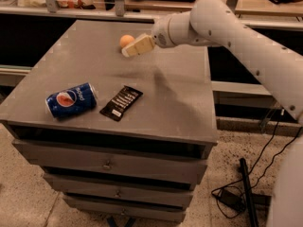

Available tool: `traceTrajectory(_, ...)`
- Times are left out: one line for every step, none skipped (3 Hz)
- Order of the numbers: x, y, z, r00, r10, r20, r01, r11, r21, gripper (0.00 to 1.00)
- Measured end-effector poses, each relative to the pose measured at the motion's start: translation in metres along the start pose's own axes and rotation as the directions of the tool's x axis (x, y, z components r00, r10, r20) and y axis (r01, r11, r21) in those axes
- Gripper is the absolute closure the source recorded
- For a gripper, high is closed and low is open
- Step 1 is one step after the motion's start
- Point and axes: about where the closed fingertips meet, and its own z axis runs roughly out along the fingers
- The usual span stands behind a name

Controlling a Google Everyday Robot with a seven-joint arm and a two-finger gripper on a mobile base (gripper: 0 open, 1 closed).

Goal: Move orange near rxbar chocolate

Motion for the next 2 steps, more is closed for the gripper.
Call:
traceTrajectory(0.004, -0.016, 0.027, 1.000, -0.004, 0.011, 0.005, 0.9993, -0.036, 0.00)
traceTrajectory(0.020, -0.039, 0.048, 1.000, 0.015, 0.014, -0.015, 0.9988, -0.047, 0.00)
